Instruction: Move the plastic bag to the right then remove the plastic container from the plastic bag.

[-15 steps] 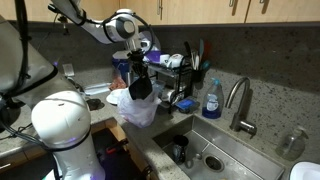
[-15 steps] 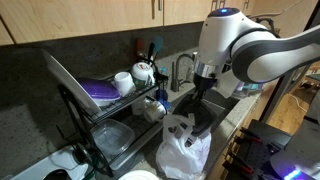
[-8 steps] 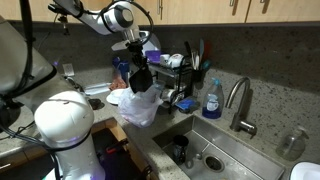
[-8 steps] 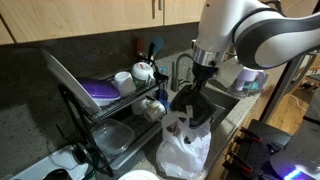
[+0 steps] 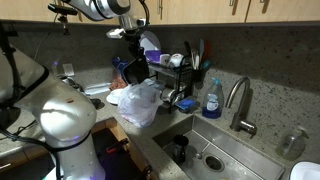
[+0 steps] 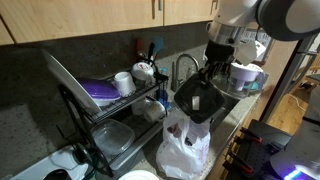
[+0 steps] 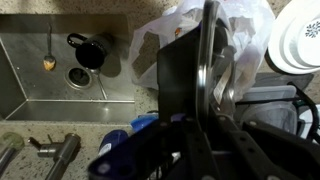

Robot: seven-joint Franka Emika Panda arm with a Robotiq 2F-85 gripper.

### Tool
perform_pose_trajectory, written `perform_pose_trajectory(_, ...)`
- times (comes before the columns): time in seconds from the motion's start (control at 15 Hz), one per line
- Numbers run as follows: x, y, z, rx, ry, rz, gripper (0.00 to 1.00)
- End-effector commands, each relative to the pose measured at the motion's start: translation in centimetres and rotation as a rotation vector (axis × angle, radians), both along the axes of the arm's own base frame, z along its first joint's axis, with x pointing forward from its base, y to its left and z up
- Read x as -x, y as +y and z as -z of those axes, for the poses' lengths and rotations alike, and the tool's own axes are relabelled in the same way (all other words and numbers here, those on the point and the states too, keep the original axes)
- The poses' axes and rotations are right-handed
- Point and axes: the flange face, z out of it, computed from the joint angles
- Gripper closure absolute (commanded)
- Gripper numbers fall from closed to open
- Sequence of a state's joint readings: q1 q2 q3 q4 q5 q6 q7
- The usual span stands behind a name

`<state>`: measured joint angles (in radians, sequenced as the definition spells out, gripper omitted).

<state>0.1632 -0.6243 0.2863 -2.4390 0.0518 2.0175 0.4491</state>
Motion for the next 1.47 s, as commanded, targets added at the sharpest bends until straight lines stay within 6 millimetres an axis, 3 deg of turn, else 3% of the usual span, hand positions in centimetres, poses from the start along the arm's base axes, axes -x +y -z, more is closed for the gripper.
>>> perform_pose_trajectory(0.0, 3.1, -1.1, -1.6, -0.088, 0.012, -0.062, 0.97)
perform_pose_trajectory(0.2, 4.2, -1.7, -1.5, -0.176, 0.048, -0.112, 0.97)
perform_pose_trajectory(0.47, 4.3, -2.2, 1.0, -0.296, 0.121, -0.166, 0.97)
perform_pose_trajectory(0.93, 3.4, -2.1, 8.3, -0.522, 0.301, -0.286, 0.97)
perform_pose_trajectory(1.4, 3.3, 1.0, 14.6, -0.698, 0.403, -0.389, 0.97)
